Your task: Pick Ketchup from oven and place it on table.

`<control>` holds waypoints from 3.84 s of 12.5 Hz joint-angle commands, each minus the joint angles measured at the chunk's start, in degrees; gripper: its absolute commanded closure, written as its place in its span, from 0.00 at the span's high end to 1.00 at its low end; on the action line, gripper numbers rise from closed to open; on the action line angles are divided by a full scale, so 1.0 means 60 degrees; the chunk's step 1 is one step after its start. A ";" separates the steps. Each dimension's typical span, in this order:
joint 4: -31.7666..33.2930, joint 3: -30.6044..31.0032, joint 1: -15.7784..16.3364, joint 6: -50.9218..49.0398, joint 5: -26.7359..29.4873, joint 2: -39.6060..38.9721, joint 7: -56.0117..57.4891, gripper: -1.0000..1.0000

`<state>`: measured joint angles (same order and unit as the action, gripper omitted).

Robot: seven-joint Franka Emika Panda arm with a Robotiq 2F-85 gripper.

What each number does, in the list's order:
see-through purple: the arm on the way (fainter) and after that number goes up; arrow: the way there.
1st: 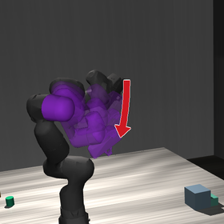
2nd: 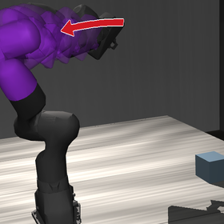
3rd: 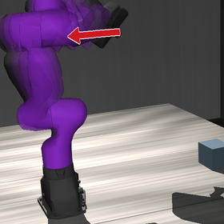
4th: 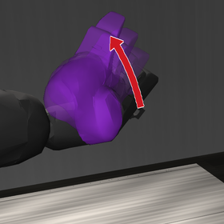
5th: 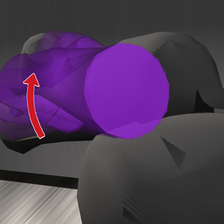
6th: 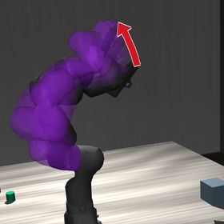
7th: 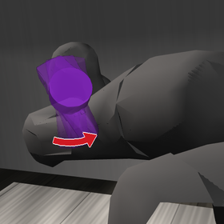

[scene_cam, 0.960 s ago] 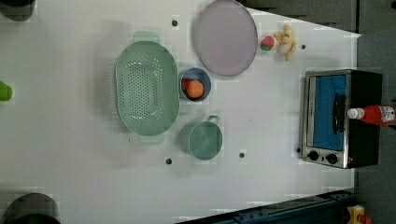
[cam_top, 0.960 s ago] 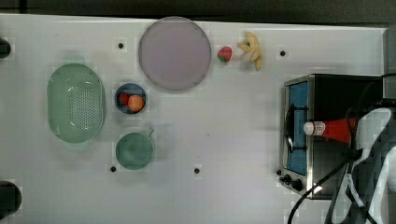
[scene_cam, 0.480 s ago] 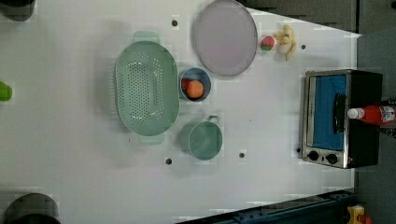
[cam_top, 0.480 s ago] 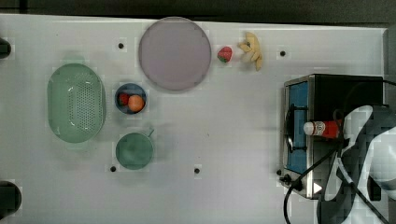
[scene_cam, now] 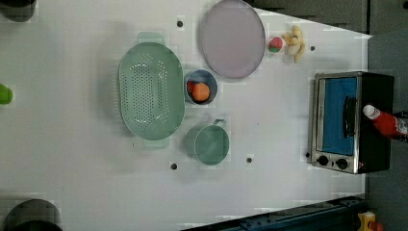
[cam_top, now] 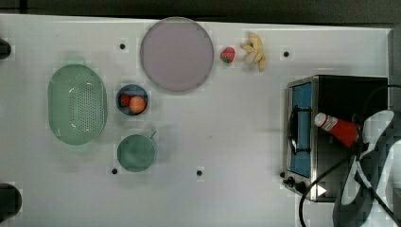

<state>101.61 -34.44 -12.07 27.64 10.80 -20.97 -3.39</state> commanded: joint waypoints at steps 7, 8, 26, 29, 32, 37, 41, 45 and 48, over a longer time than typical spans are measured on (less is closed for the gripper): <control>-0.2287 0.2467 0.1858 -0.2717 -0.0290 0.1803 0.0359 0.63; -0.2248 0.2801 0.1966 -0.2809 -0.0291 0.1802 0.0359 0.63; 0.4623 0.4432 0.2871 0.3880 -0.1574 0.0665 0.0141 0.63; 0.4615 0.4432 0.2885 0.4294 -0.1570 0.0544 0.0139 0.83; 0.4212 0.4393 0.2891 0.4171 -0.1502 0.0783 -0.0189 1.00; 0.2571 0.4242 0.2880 0.1775 -0.1506 0.1897 -0.0455 1.00; -0.0708 0.4206 0.2884 -0.1804 -0.1547 0.2518 -0.0455 1.00; -0.2041 0.4222 0.2887 -0.3179 -0.1548 0.2580 -0.0447 1.00; -0.1964 0.4224 0.2888 -0.3166 -0.1548 0.2529 -0.0447 1.00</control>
<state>89.80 -9.64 6.47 9.99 0.56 -4.33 -4.95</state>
